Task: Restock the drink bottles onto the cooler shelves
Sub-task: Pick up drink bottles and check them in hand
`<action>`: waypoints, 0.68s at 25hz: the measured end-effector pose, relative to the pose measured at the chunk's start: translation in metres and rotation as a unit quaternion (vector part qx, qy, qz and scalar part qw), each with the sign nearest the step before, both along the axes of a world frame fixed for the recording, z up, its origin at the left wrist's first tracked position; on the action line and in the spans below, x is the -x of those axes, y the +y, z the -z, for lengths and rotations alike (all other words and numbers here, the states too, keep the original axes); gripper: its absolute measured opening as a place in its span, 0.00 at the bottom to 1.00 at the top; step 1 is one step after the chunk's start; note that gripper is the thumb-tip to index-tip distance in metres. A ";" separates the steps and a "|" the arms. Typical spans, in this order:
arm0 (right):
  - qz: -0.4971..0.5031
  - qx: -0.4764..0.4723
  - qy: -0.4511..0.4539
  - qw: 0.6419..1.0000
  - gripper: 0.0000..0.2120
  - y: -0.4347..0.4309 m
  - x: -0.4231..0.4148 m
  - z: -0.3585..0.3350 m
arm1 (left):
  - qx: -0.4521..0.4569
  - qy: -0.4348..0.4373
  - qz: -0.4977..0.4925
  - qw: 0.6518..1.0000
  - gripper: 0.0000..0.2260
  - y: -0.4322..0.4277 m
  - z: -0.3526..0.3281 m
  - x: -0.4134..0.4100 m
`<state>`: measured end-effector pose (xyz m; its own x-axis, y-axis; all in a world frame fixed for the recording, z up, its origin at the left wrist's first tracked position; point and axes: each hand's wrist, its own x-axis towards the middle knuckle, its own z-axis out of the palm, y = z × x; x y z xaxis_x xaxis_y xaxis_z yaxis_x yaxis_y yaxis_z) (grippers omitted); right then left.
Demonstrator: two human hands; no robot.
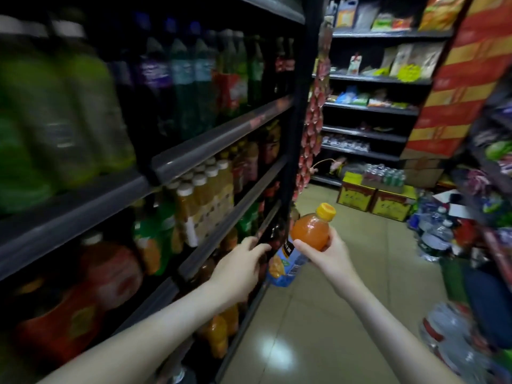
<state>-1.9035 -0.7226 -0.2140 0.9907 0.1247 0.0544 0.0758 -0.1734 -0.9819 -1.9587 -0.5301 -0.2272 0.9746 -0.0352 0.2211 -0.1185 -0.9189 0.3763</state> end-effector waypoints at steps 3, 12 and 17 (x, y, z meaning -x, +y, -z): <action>0.029 -0.030 0.011 0.999 0.20 -0.043 -0.120 0.022 | -0.079 -0.020 0.002 0.997 0.17 -0.030 0.014 -0.126; -0.049 -0.002 -0.024 0.998 0.26 -0.033 -0.432 0.026 | -0.124 0.026 -0.177 0.976 0.23 -0.039 0.026 -0.350; -0.120 0.022 -0.022 0.992 0.30 0.034 -0.542 0.036 | -0.147 0.033 -0.280 0.948 0.25 0.001 0.040 -0.457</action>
<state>-1.3612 -0.6889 -0.2497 0.9289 0.3600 0.0870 0.1636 -0.1882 -0.9684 -1.5013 -0.5286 -0.2673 0.8699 0.4416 0.2197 0.4342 -0.8969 0.0833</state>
